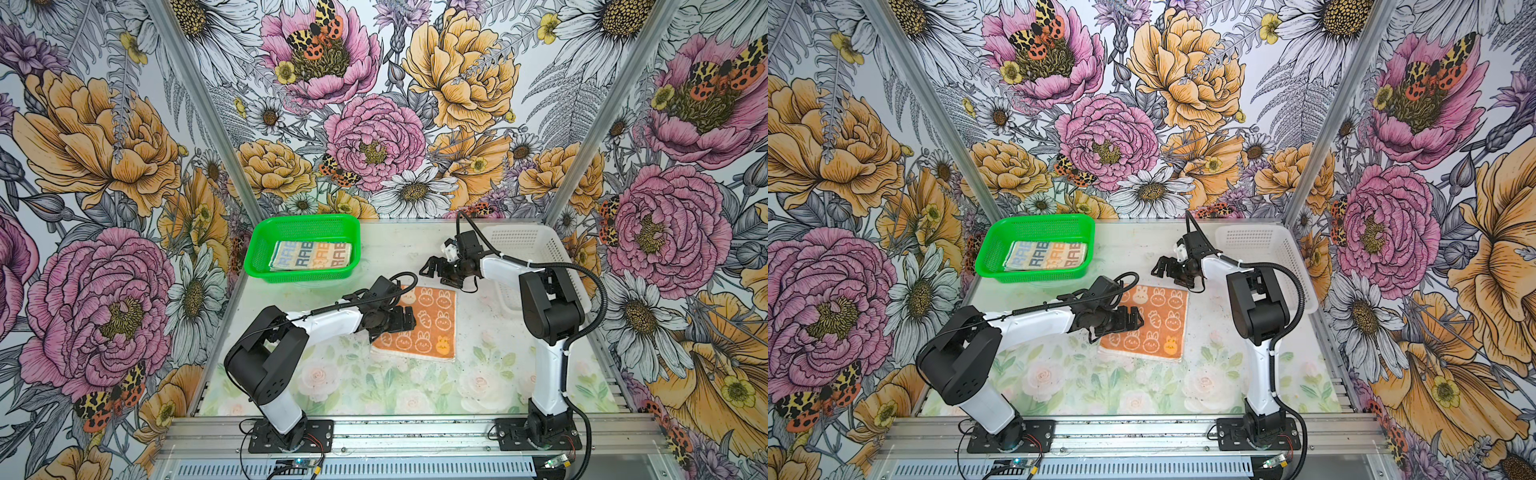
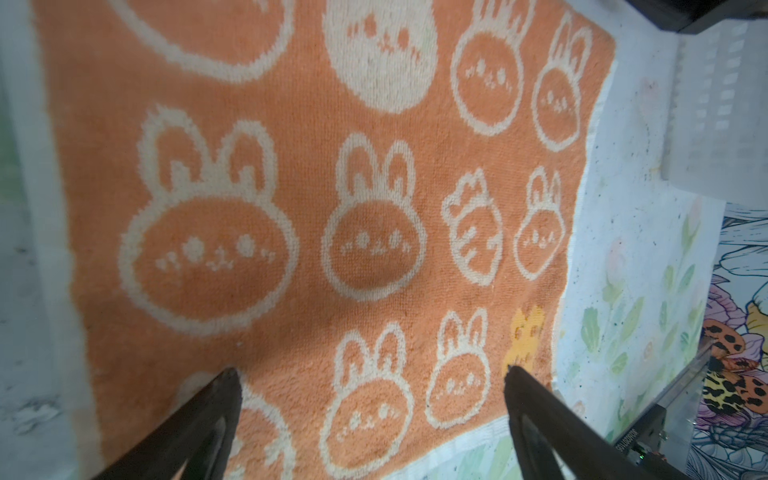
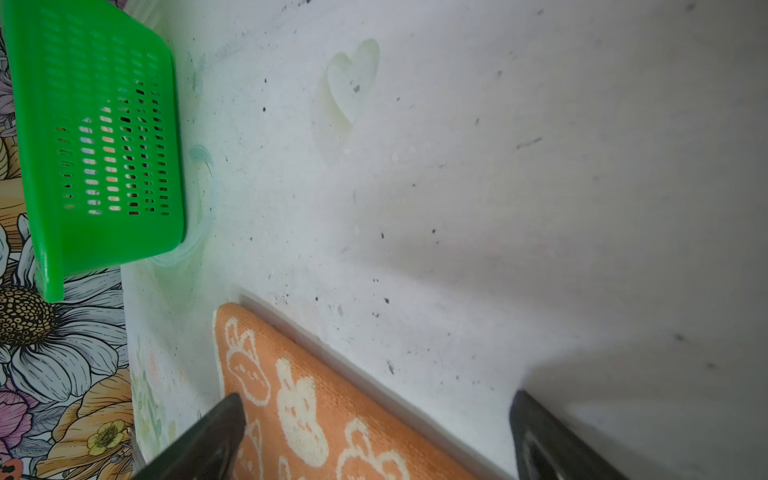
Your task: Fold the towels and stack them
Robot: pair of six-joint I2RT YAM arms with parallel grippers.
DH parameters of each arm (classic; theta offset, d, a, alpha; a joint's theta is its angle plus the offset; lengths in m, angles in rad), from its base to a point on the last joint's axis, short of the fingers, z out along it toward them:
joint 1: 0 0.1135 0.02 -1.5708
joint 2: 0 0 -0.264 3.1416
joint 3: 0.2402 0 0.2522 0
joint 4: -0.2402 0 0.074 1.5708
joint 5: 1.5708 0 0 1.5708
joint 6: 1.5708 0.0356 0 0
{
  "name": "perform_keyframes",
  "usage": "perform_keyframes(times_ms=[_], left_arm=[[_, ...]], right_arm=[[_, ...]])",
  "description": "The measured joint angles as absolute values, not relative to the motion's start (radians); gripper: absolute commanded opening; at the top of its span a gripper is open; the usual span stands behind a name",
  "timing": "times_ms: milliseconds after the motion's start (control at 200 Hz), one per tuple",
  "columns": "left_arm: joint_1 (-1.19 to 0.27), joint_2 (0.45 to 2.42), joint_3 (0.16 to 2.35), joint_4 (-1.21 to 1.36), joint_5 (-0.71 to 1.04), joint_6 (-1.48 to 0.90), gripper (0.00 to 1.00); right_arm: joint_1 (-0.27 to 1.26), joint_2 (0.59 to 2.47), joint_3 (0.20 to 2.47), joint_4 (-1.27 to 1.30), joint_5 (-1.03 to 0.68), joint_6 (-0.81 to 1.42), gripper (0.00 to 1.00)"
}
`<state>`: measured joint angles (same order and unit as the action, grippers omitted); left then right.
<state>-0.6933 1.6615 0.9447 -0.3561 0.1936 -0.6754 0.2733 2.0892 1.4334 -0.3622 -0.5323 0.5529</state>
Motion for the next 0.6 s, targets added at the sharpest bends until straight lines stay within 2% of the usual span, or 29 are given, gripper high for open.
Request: perform_keyframes(times_ms=[185, 365, 600], left_arm=[[-0.654, 1.653, 1.02, -0.371, 0.197, -0.659, 0.99], [-0.588, 1.665, 1.12, -0.368, 0.201, -0.62, 0.99], [-0.527, 1.815, 1.244, -0.369, 0.226, -0.569, 0.99]], right_arm=[[0.267, 2.059, 1.434, -0.403, -0.532, 0.553, 0.99], [0.267, 1.936, 1.376, -0.41, -0.533, 0.553, 0.99], [0.267, 1.895, 1.265, -0.414, -0.535, 0.553, 1.0]])
